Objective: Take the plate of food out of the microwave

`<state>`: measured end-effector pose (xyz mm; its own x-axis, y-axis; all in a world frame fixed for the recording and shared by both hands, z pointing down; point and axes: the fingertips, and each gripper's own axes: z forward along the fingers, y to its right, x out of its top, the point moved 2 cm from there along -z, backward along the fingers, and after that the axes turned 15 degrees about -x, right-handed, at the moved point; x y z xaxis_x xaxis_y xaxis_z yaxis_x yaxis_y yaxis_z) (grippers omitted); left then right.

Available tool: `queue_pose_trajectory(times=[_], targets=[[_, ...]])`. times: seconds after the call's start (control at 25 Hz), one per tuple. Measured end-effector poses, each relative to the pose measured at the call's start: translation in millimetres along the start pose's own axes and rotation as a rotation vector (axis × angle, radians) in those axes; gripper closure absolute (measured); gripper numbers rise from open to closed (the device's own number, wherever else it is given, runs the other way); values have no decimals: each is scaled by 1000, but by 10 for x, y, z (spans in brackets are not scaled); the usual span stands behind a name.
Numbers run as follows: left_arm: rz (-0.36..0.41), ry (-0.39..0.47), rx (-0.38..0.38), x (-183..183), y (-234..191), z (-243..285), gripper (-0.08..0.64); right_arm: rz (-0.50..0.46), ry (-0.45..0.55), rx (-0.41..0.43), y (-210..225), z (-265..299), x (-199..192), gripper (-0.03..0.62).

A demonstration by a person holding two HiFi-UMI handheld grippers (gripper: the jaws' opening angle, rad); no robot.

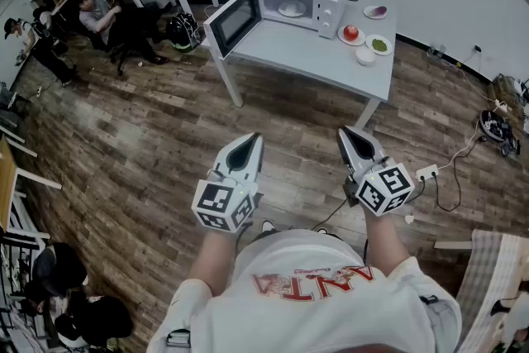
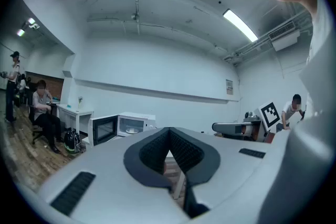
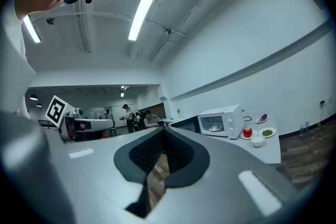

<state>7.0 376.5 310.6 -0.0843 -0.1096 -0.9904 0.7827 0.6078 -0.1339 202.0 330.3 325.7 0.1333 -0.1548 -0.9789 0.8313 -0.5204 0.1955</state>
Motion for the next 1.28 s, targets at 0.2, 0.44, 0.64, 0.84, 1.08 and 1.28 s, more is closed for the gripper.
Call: queue_pose_trajectory(times=[0.2, 0.44, 0.64, 0.84, 1.08, 1.28], targets=[[-7, 2, -1, 10, -86, -20, 554, -5, -4, 10, -79, 77, -18, 591], [-17, -1, -7, 2, -101, 22, 554, 3, -4, 7, -46, 107, -21, 589], [-35, -5, 5, -45, -187, -17, 554, 100, 10, -2, 11, 188, -44, 589], [-52, -6, 11, -95, -319, -82, 554, 114, -23, 1, -51, 328, -131, 589], [-77, 14, 25, -135, -584, -264, 554, 83, -62, -10, -219, 527, -209, 589], [-96, 24, 24, -196, -906, -483, 554, 59, -79, -22, -460, 804, -261, 589]])
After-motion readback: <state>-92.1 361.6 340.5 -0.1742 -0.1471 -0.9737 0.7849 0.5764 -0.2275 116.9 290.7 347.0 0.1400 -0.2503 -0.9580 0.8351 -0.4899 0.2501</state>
